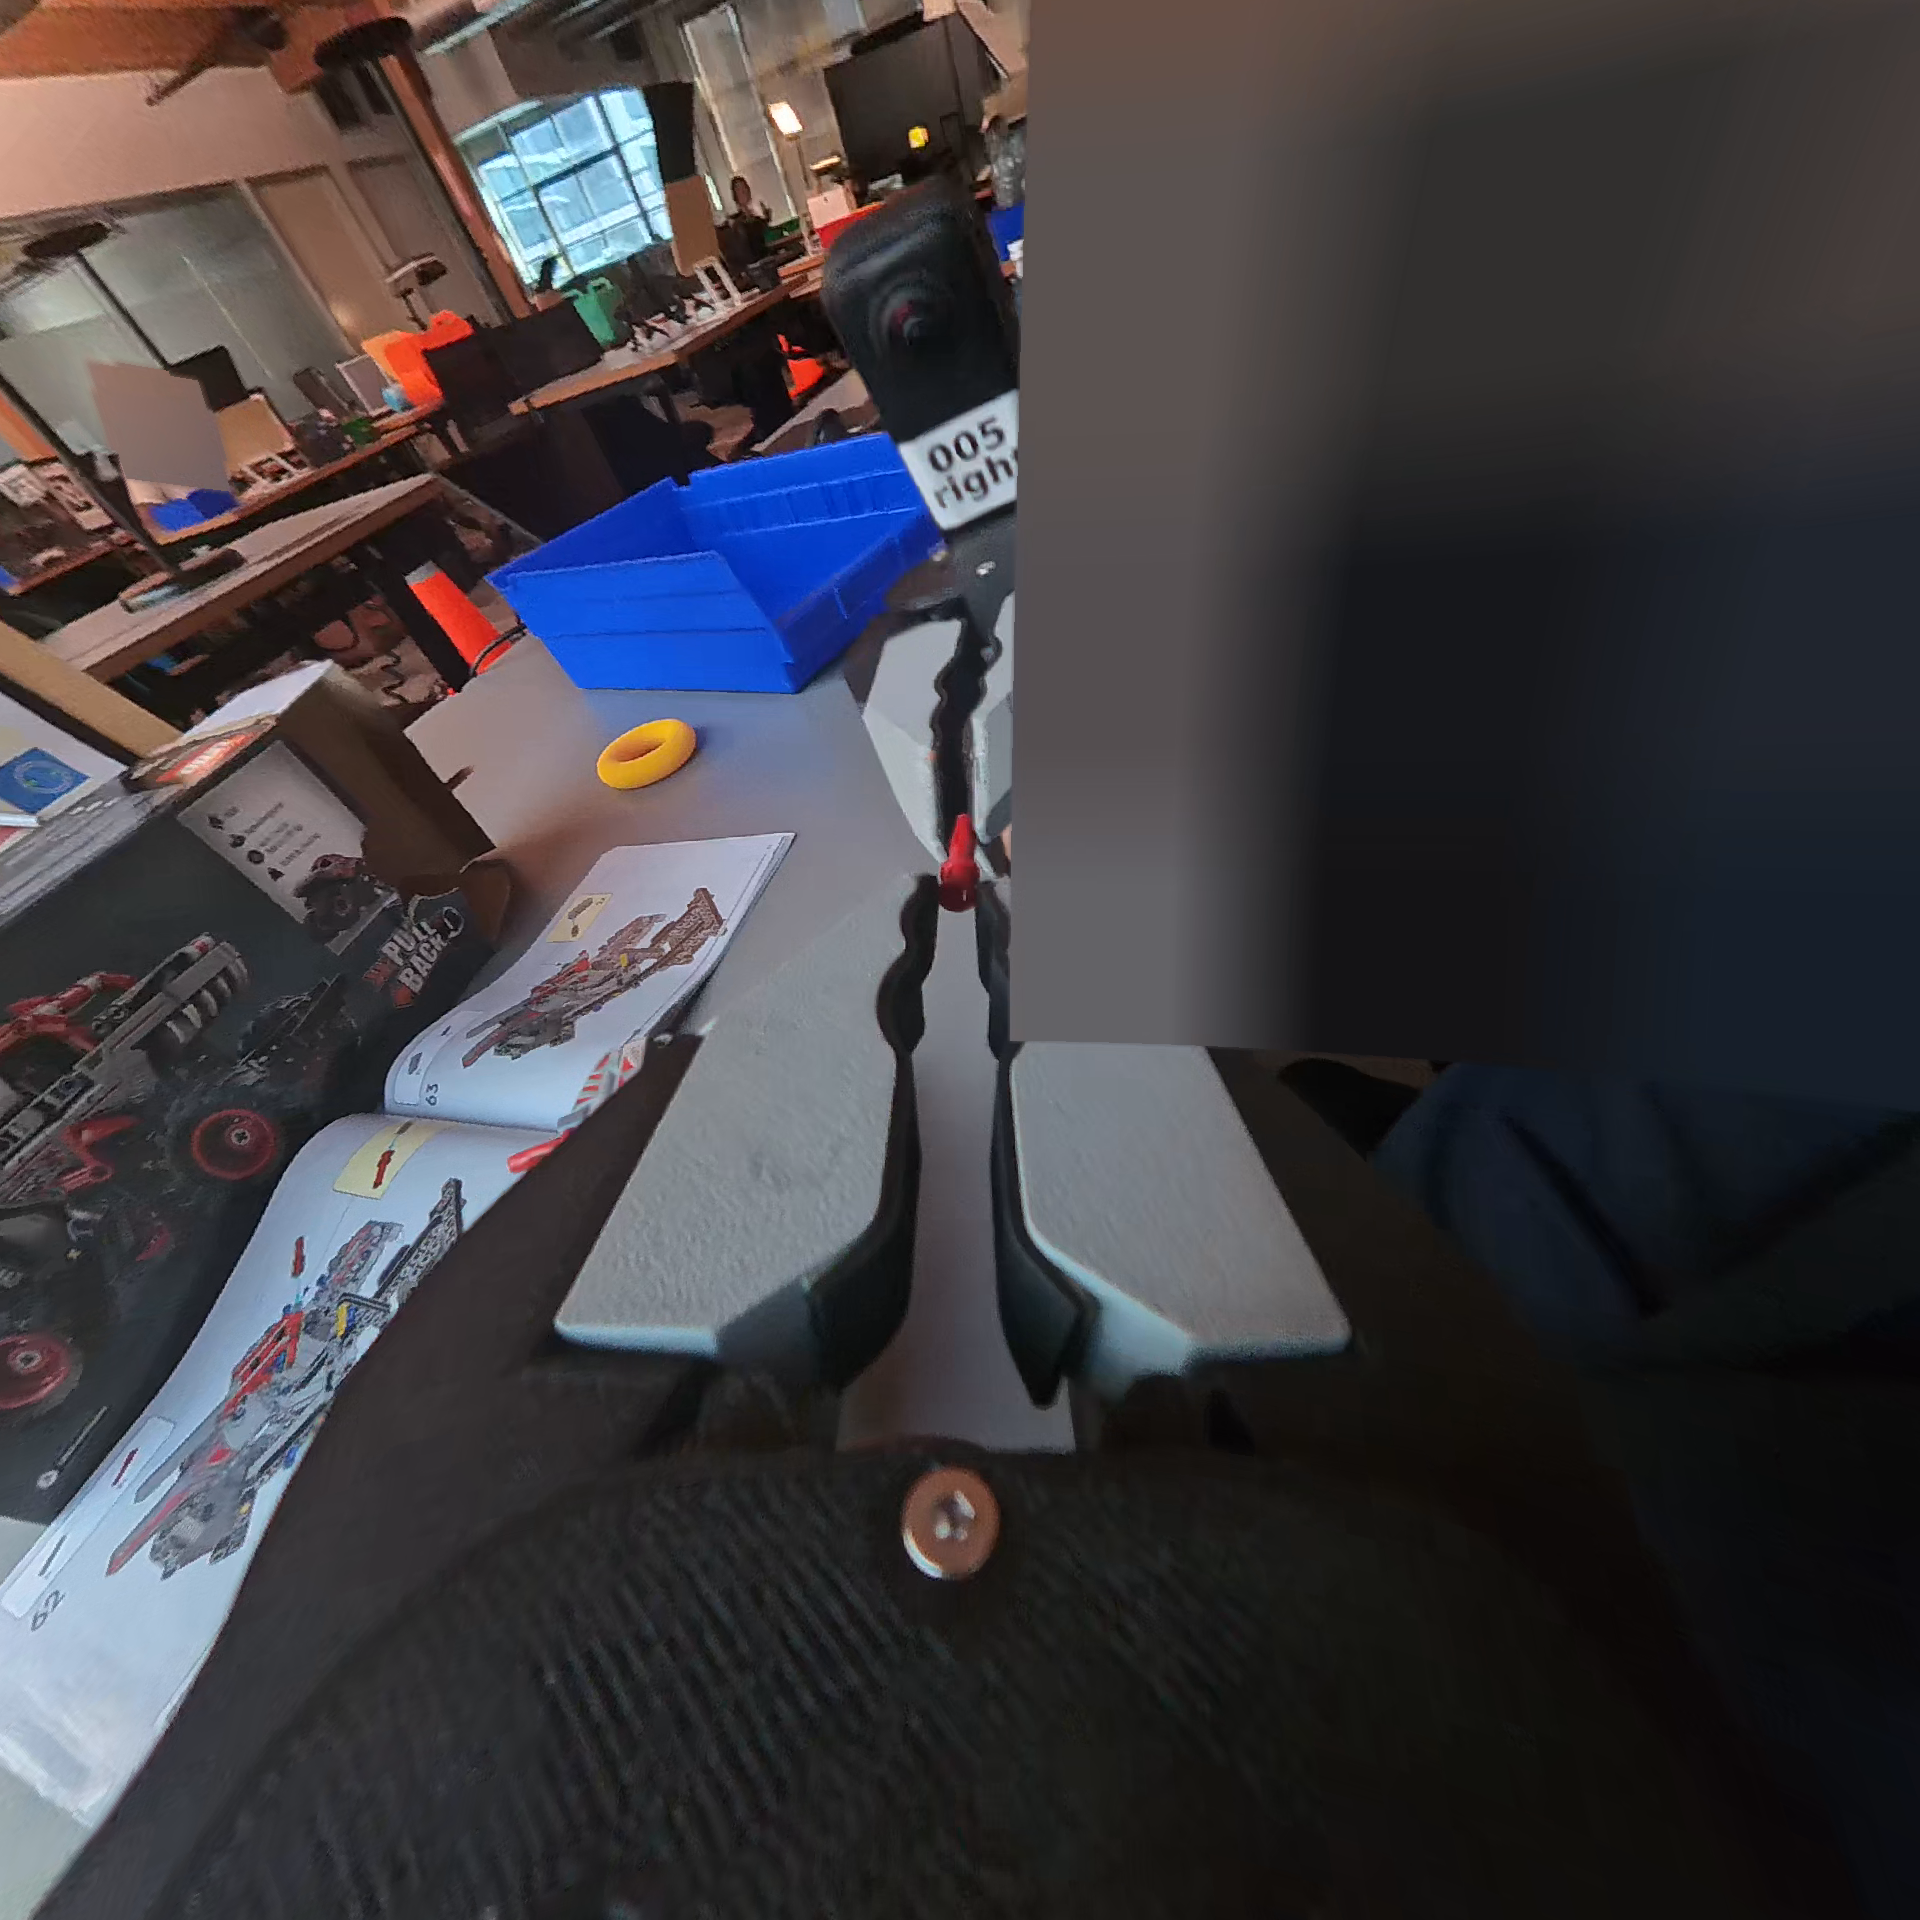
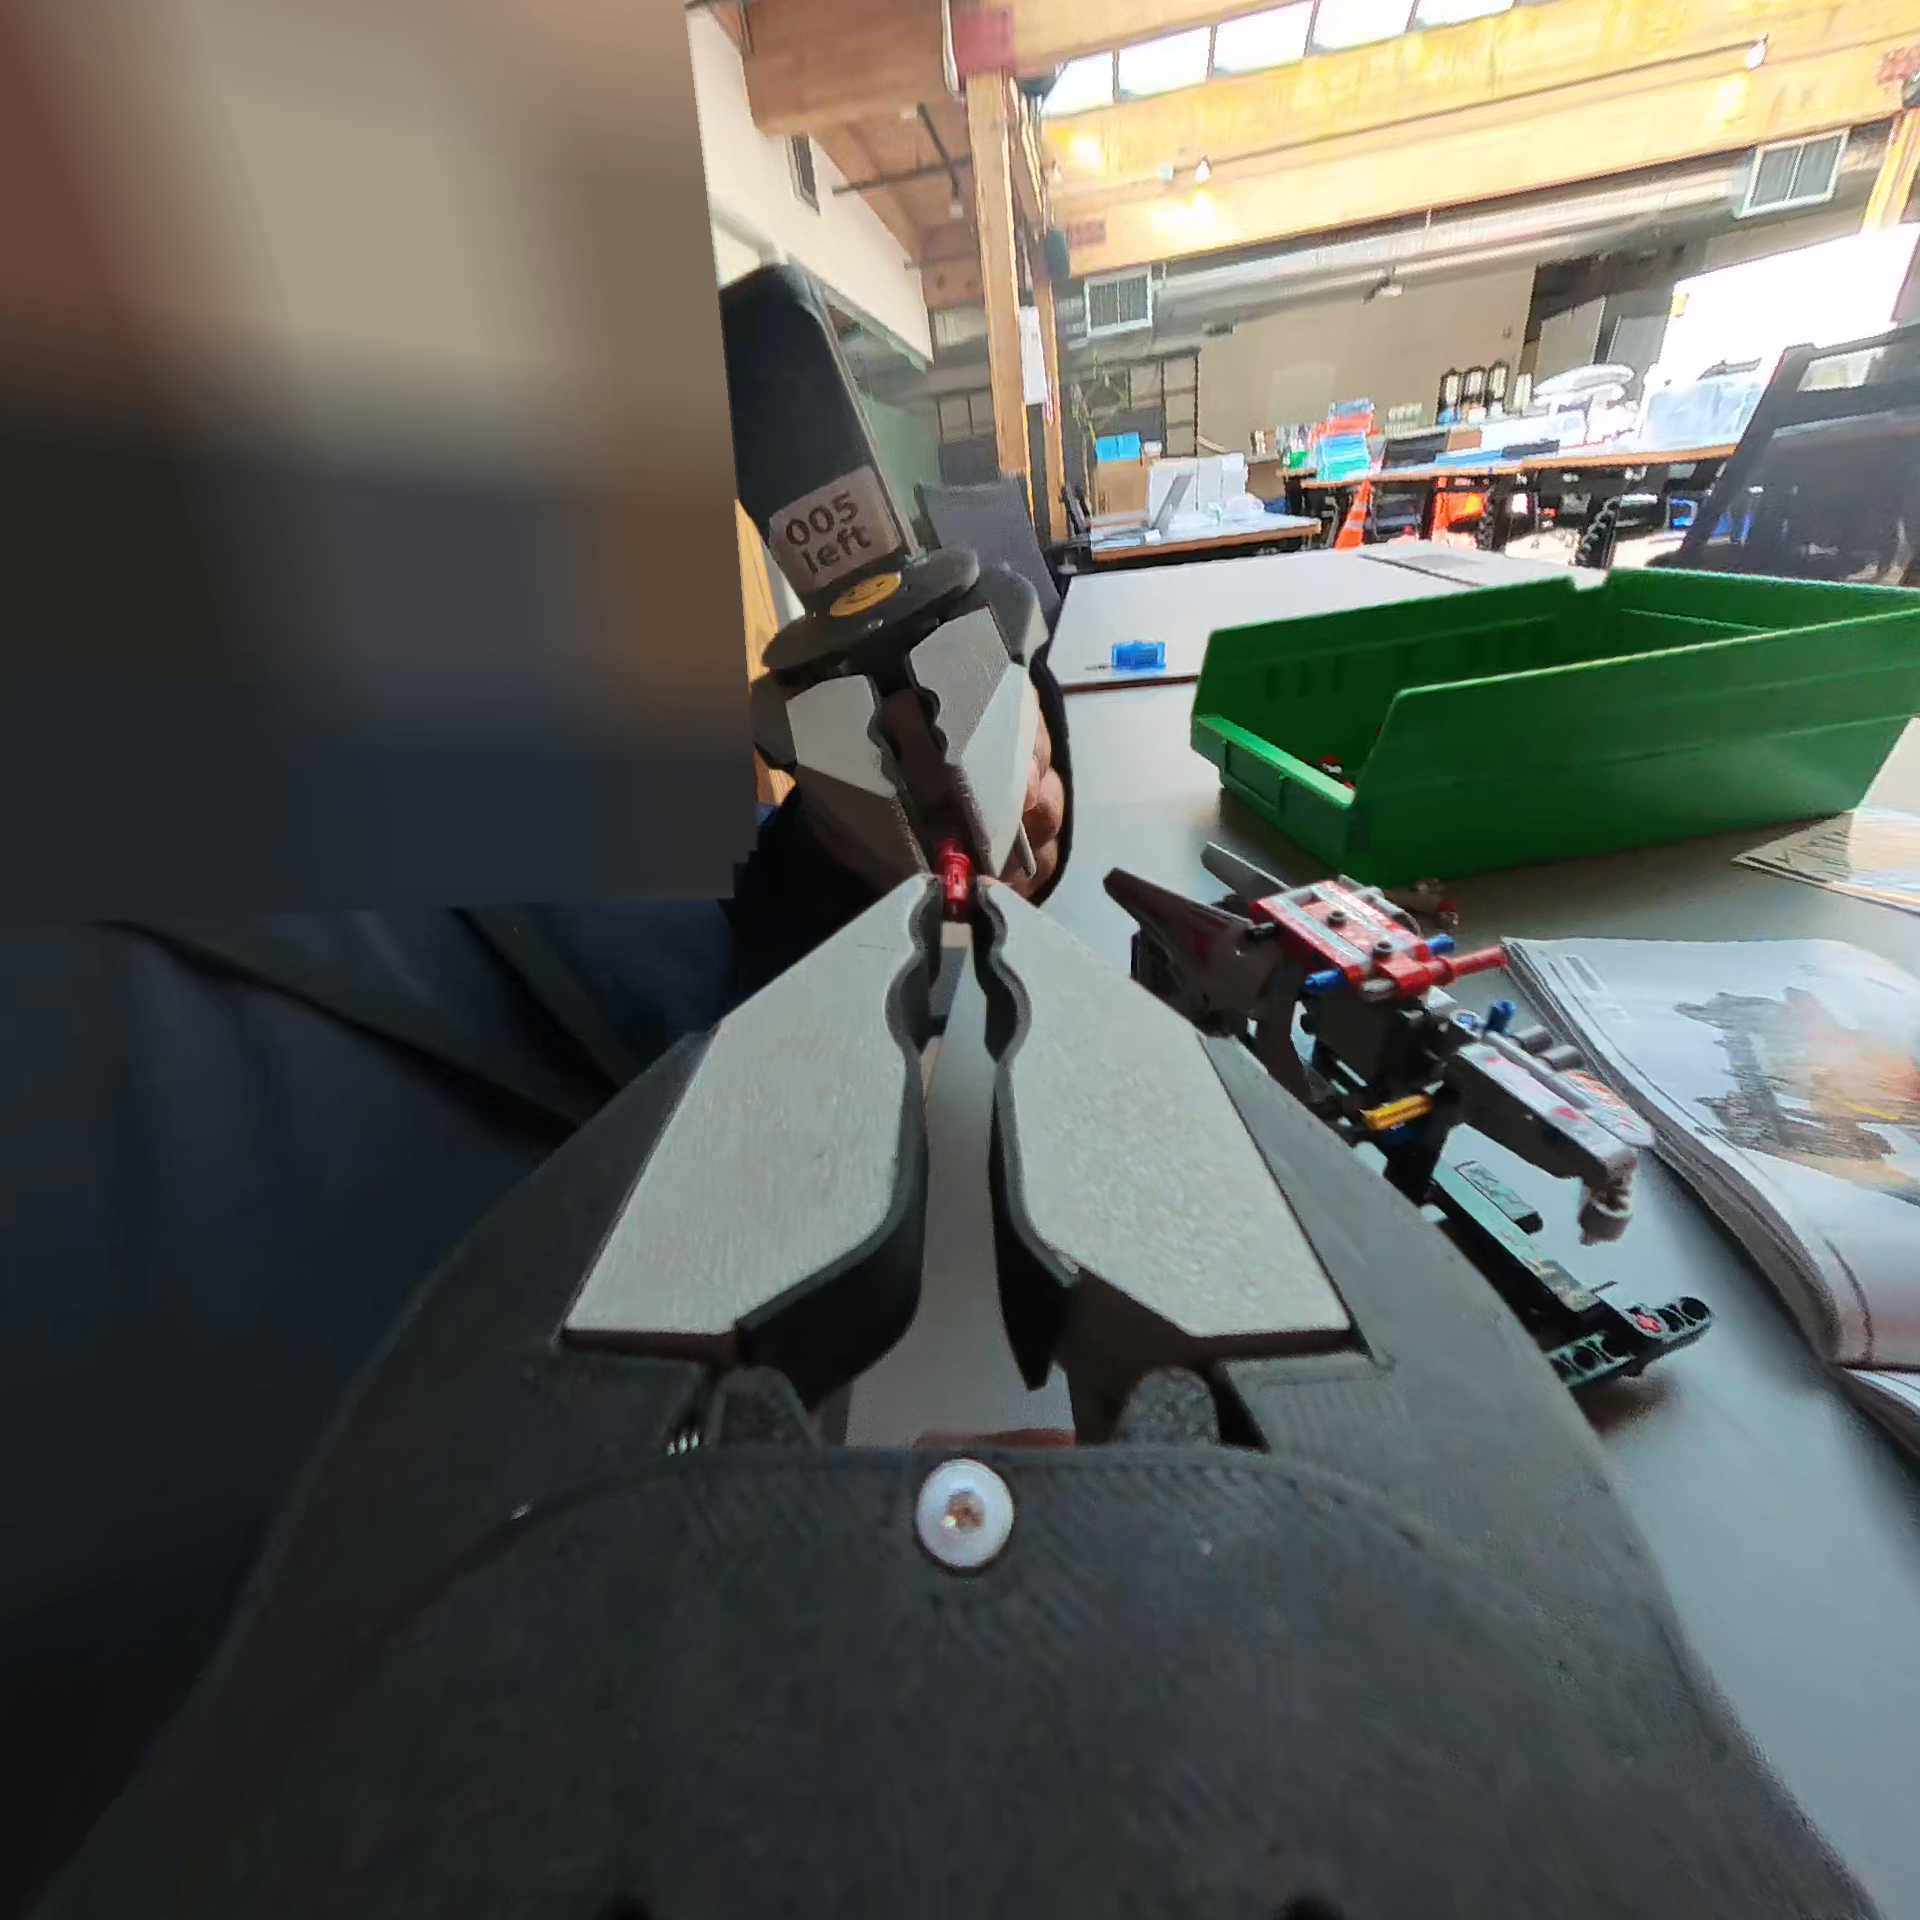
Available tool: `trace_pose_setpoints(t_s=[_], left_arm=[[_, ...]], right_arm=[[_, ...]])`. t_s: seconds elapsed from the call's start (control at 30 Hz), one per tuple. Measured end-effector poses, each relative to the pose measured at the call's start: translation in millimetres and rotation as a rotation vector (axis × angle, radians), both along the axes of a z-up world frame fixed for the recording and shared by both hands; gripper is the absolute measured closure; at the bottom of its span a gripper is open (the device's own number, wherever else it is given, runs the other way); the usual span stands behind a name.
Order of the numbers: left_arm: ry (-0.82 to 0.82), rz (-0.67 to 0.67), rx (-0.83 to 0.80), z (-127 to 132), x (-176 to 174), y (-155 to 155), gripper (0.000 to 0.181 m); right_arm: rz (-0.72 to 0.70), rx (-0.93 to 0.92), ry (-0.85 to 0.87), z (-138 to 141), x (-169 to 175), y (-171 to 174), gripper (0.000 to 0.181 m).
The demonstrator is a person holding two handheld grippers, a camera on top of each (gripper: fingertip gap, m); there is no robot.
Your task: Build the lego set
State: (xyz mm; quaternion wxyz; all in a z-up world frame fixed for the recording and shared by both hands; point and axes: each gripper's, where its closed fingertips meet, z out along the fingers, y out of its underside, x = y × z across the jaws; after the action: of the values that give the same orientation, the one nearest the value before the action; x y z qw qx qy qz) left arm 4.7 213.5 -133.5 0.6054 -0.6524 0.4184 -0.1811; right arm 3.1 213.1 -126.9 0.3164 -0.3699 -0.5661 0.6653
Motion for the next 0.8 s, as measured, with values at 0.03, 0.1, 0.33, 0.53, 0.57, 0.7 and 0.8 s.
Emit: trace_pose_setpoints(t_s=[0.03,0.1,0.33,0.53,0.57,0.7,0.8], left_arm=[[0.002,-0.024,0.009,-1.9,0.6,-2.0,0.177],[0.007,-0.035,0.021,-5.8,-1.1,-2.8,0.177],[0.116,-0.017,0.097,-14.0,-1.8,-3.5,0.177],[0.17,-0.015,0.15,-16.5,-3.9,-4.5,0.177],[0.165,-0.013,0.148,-16.1,-4.8,-4.1,0.177],[0.166,0.006,0.101,-15.3,-11.4,-4.1,0.17],[0.283,0.101,0.087,-15.2,-47.3,-2.4,0.155]], right_arm=[[-0.009,0.033,-0.019,-2.2,-0.3,-0.3,0.173],[-0.038,0.097,-0.066,-7.5,-2.8,0.0,0.168],[-0.058,0.218,-0.126,-16.7,-8.3,-9.0,0.179],[-0.047,0.238,-0.153,-20.9,-11.7,-11.1,0.179],[-0.054,0.248,-0.146,-20.5,-12.5,-10.8,0.18],[-0.04,0.195,-0.132,-19.1,-14.3,-8.6,0.18],[0.012,0.094,-0.114,-13.2,-8.9,-7.1,0.18]])
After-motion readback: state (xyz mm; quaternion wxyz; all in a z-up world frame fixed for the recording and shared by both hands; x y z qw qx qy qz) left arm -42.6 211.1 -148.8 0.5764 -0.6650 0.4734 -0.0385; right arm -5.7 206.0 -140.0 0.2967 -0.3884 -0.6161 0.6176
